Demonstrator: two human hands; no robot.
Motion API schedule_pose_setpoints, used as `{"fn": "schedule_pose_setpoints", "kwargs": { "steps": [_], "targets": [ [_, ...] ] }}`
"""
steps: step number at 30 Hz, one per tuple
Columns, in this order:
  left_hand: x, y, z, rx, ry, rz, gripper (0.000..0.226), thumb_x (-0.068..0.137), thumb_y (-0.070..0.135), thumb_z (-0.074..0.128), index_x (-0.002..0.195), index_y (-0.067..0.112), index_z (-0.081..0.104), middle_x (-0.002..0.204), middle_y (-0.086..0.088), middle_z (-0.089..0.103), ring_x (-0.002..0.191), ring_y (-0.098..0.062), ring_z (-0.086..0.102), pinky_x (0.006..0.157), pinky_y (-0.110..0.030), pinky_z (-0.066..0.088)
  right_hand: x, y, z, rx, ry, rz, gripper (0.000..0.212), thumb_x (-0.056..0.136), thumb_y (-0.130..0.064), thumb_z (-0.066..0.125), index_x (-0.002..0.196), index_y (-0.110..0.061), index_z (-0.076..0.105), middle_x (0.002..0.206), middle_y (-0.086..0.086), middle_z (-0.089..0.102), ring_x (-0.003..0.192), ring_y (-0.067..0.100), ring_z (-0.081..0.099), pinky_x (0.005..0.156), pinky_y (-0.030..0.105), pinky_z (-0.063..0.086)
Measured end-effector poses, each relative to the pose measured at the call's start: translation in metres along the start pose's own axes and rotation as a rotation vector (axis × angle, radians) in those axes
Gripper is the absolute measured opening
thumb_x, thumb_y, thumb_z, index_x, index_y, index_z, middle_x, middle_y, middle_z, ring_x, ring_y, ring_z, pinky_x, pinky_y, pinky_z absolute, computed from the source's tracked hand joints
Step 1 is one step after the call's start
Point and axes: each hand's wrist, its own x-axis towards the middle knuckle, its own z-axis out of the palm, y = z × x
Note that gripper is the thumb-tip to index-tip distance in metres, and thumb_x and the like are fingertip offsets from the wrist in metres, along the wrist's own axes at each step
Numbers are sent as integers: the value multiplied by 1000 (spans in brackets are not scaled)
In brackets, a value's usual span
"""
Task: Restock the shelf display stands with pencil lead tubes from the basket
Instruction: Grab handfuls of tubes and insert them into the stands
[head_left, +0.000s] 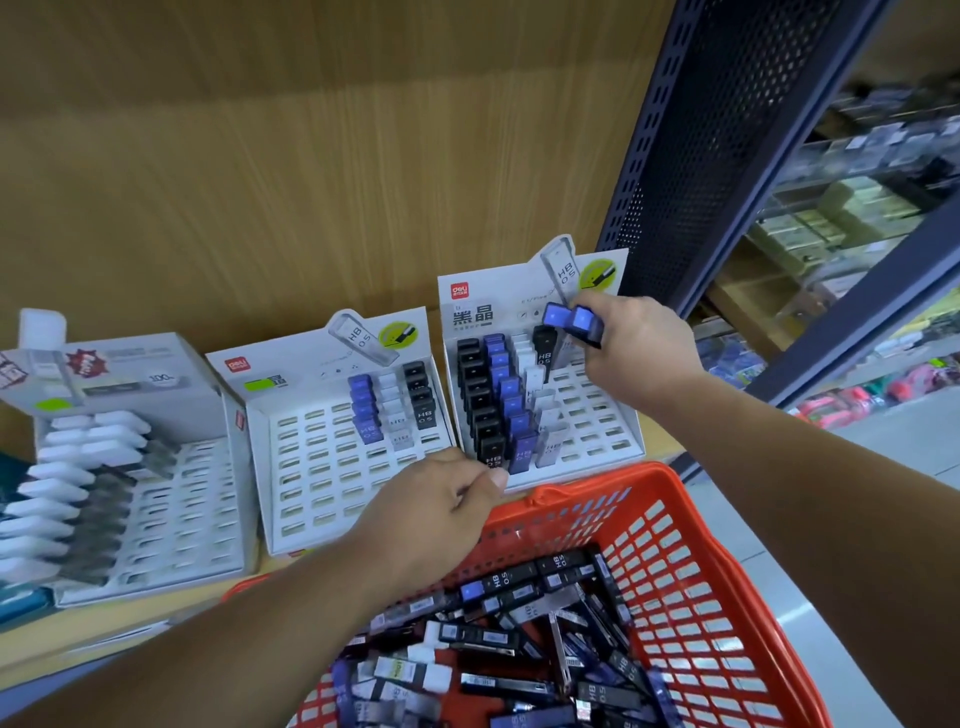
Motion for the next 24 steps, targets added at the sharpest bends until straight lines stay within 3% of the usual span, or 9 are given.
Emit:
{"fn": "schedule_pose_setpoints", "kwargs": {
  "steps": [6, 10, 13, 15, 17, 19, 22, 24],
  "targets": [
    [0, 1, -1, -16, -9, -4, 40, 105, 52, 41, 81, 28, 63, 92, 9, 57, 85, -5, 58, 84, -32, 52, 2, -4, 7, 74, 20, 34, 36, 94, -20, 65, 127, -33, 55, 96, -2, 60, 91, 33, 60, 68, 38, 44],
    [-1, 3, -5, -22, -59, -14, 36, 105, 51, 43, 110, 30, 72, 108, 15, 63, 100, -2, 60, 94, -32, 52, 3, -3, 8, 136, 32, 60, 39, 94, -26, 67, 131, -35, 60, 120, -1, 57, 101, 30, 62, 77, 42, 53],
    [-5, 6, -14, -59, -85, -44, 28, 105, 47, 50, 121, 35, 69, 122, 20, 65, 112, -2, 59, 100, -28, 48, 4, -5, 3, 229, -46, 101, 26, 93, -23, 69, 116, -34, 66, 104, -3, 64, 98, 28, 62, 81, 43, 55],
    [-7, 5, -19, -43, -97, -54, 23, 103, 44, 55, 118, 35, 71, 119, 19, 68, 109, -2, 62, 99, -29, 51, 2, -7, -3, 298, -84, 142, 21, 91, -21, 70, 110, -31, 68, 91, -5, 67, 90, 26, 63, 80, 43, 57],
    [-10, 4, -26, -44, -86, -40, 17, 102, 40, 60, 108, 33, 74, 109, 19, 70, 101, -1, 65, 97, -35, 55, 0, -10, -10, 406, -72, 197, 12, 91, -18, 70, 101, -24, 68, 81, -3, 64, 79, 24, 62, 72, 38, 55],
    [-15, 5, -36, -87, -37, -24, 14, 101, 32, 63, 100, 30, 76, 97, 19, 71, 90, 0, 67, 90, -33, 57, -3, -21, -23, 648, -99, 280, 9, 92, -13, 73, 93, -14, 64, 70, -1, 54, 61, 20, 51, 58, 34, 43],
    [-23, 17, -60, -229, 160, -3, 13, 101, 24, 62, 100, 26, 75, 81, 13, 70, 78, -10, 70, 68, -19, 54, -10, -56, -48, 1014, -476, 310, 20, 95, -6, 69, 112, 3, 65, 67, 6, 55, 51, 17, 41, 48, 29, 30],
    [-27, 30, -79, -409, 324, 10, 11, 103, 25, 60, 101, 28, 71, 82, 0, 69, 73, -25, 70, 60, -28, 53, -17, -83, -61, 1085, -781, 268, 26, 97, -5, 64, 120, 8, 62, 67, 7, 53, 52, 16, 38, 48, 28, 24]
  ]
}}
